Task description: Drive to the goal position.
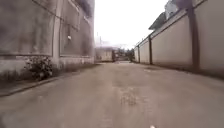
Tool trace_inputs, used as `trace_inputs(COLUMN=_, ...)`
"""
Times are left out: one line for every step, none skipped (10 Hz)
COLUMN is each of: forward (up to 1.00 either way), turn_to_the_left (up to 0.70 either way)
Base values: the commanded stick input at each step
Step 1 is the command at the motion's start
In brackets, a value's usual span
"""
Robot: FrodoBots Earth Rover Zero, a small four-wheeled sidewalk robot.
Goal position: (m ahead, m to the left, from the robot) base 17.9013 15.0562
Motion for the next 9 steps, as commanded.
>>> trace_inputs(forward=0.7, turn_to_the_left=0.0)
trace_inputs(forward=0.7, turn_to_the_left=0.0)
trace_inputs(forward=0.7, turn_to_the_left=0.0)
trace_inputs(forward=0.7, turn_to_the_left=0.0)
trace_inputs(forward=0.7, turn_to_the_left=0.0)
trace_inputs(forward=0.7, turn_to_the_left=0.0)
trace_inputs(forward=0.7, turn_to_the_left=0.0)
trace_inputs(forward=0.7, turn_to_the_left=0.0)
trace_inputs(forward=0.7, turn_to_the_left=0.0)
